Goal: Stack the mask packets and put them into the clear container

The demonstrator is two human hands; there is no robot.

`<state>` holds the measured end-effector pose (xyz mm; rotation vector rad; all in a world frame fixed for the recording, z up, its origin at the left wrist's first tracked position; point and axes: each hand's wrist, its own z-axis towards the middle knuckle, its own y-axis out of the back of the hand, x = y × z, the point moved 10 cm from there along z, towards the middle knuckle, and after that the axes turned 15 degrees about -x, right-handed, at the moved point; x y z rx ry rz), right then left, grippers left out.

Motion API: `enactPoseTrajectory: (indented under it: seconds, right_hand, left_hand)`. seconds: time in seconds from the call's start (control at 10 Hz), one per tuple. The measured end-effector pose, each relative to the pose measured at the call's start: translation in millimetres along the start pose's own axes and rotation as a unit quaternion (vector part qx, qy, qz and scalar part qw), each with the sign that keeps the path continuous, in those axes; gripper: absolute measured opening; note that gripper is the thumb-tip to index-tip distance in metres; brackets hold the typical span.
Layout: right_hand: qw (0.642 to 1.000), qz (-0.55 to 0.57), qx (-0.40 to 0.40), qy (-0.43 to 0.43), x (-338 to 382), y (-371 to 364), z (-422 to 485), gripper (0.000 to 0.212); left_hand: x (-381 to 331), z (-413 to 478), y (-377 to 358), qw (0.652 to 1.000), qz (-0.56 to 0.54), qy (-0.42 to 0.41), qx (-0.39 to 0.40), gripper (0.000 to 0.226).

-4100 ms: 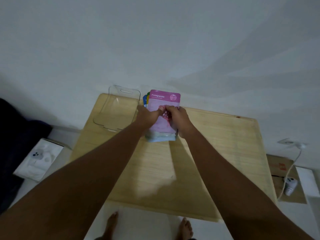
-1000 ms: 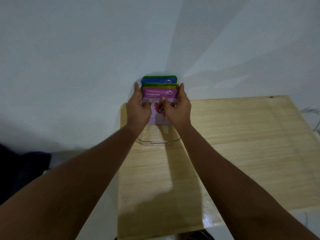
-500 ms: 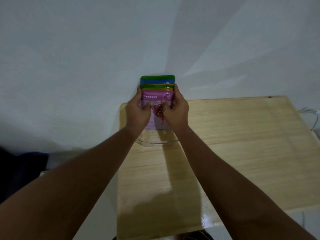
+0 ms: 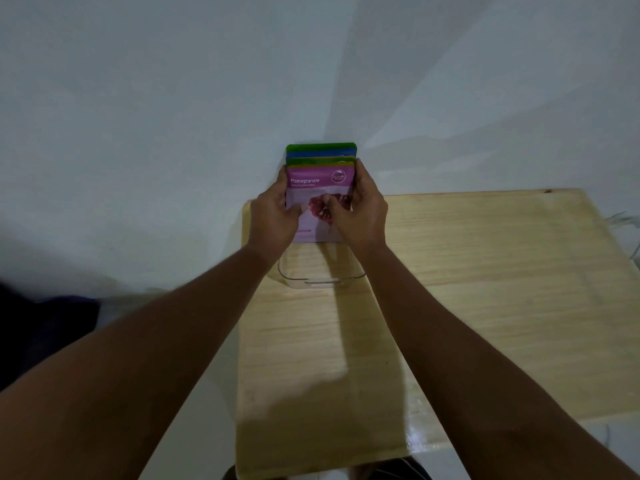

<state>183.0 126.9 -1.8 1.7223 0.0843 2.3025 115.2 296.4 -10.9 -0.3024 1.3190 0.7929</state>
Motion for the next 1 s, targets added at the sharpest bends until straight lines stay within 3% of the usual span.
enactPoseTrajectory:
  seconds: [0.1, 0.3, 0.4, 0.6, 0.8, 1.0]
  right_hand:
    - [0.997, 0.058, -0.030, -0.044, -8.7, 3.3, 6.1, 0.065]
    - [0.994, 0.070, -0.034, -0.075, -12.5, 2.4, 8.7, 0.057]
    - [0.996, 0.058, -0.019, -0.071, -16.0, 1.9, 8.6, 0.059]
    - [1.000, -0.006, 0.015, 0.019, -2.6, -1.8, -0.9, 0.054]
    - [0.999, -0.039, 0.009, 0.005, -11.3, -3.4, 1.7, 0.067]
    - [1.000, -0.009, 0.006, 0.019, -10.7, -4.3, 4.3, 0.064]
  left_hand:
    - [1.9, 10.1, 7.1, 0.999, -0.010, 0.015, -0.034, 0.060]
    - [12.1, 7.5, 8.0, 0.993, 0.105, -0.057, -0.022, 0.064]
    - [12.5, 4.2, 6.9, 0.993, 0.096, -0.065, -0.023, 0.072]
    - [11.8, 3.6, 7.5, 0.994, 0.078, -0.050, -0.054, 0.072]
    - [12.7, 3.0, 7.8, 0.994, 0.078, -0.051, -0.059, 0.069]
    - [12.0, 4.9, 9.8, 0.994, 0.057, -0.067, -0.062, 0.069]
